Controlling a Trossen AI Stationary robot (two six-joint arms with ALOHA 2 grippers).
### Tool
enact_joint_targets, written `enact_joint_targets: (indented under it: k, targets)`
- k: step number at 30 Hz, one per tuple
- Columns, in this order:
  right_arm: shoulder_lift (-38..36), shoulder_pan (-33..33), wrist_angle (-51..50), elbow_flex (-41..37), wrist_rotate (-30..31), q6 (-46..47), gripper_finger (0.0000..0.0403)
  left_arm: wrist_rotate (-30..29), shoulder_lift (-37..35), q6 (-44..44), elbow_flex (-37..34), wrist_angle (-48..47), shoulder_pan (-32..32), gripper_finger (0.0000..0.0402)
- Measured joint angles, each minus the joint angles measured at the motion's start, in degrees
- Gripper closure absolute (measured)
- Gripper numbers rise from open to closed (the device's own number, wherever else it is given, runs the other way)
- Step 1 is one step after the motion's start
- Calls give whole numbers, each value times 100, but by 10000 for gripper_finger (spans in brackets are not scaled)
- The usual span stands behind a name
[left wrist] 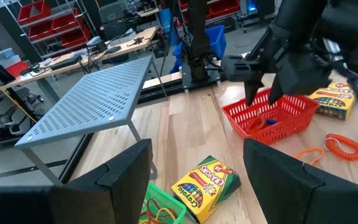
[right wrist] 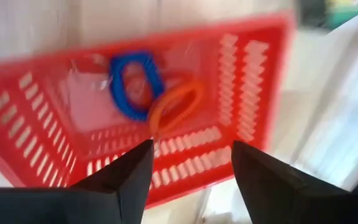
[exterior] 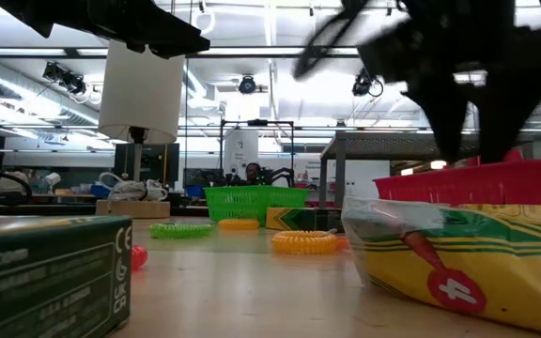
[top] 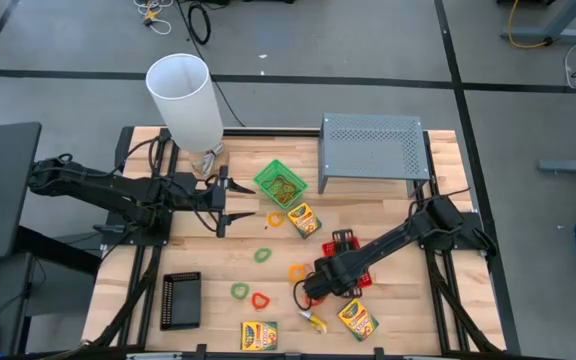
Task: Pick & Place Office Desk Supplies
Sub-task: Put the yellow spring keychain into the red bin
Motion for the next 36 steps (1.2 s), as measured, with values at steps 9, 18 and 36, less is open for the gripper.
enact_joint_targets:
  k: [9, 18, 36]
  targets:
    - [-2, 12, 713, 852, 627, -688, 196, 0, 0, 2, 0, 0, 1, 145]
    - [226, -185, 3044, 883, -523, -1861, 197, 0, 0, 22, 0, 1, 1, 145]
    - [951, -517, 3288, 811, -1192, -2264, 197, 0, 0, 22, 0, -18, 1, 145]
